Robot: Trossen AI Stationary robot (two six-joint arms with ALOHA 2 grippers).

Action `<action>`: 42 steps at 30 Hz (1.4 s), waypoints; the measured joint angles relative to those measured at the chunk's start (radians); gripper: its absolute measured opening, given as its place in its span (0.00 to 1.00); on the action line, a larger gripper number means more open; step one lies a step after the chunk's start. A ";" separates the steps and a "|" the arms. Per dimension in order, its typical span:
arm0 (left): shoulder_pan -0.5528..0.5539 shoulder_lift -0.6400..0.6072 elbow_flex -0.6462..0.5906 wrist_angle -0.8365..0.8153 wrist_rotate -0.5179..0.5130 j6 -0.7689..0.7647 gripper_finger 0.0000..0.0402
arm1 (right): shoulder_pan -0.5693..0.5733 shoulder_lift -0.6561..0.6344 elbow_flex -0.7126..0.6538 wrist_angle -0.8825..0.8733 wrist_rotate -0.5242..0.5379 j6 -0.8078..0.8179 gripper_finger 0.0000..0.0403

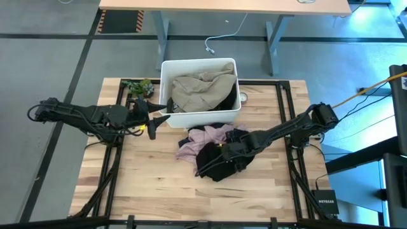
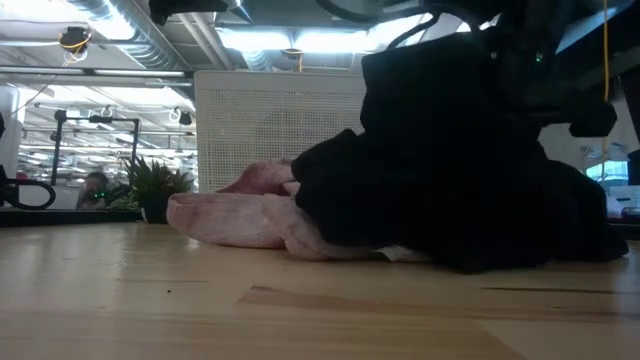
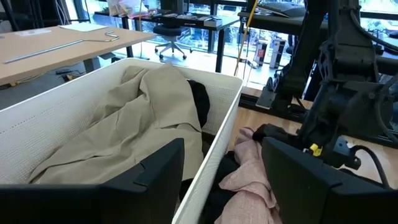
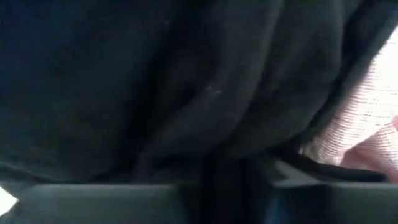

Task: Sort clothes
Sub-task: Put the black longsleeve into the white bin

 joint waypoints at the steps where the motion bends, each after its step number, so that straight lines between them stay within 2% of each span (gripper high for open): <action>1: 0.000 0.000 0.000 -0.001 0.000 0.000 0.52 | 0.000 -0.005 0.009 -0.017 0.000 -0.001 0.10; 4: 0.000 0.000 0.000 0.000 0.000 0.000 0.52 | 0.000 -0.036 0.045 -0.111 -0.004 0.005 0.08; 8: 0.000 0.000 0.000 -0.001 0.000 -0.008 0.52 | 0.000 -0.099 0.118 -0.211 -0.003 0.027 0.11; 15: 0.000 0.000 0.000 0.001 0.000 -0.011 0.52 | 0.000 -0.230 0.258 -0.249 0.004 0.025 0.09; 26: 0.000 0.000 0.000 0.000 0.000 -0.007 0.52 | -0.001 -0.342 0.516 -0.208 0.282 -0.082 0.09; 30: 0.000 0.000 0.000 0.000 0.000 0.001 0.52 | -0.001 -0.343 0.595 -0.092 0.416 -0.191 0.10; 34: 0.000 0.000 0.000 0.000 0.000 0.000 0.52 | -0.023 -0.344 0.610 0.142 0.519 -0.388 0.10; 37: 0.000 0.000 0.000 0.000 0.000 0.001 0.52 | -0.078 -0.343 0.610 0.311 0.518 -0.513 0.10; 42: 0.000 0.000 0.000 0.000 0.000 0.002 0.52 | -0.227 -0.332 0.609 0.558 0.445 -0.626 0.10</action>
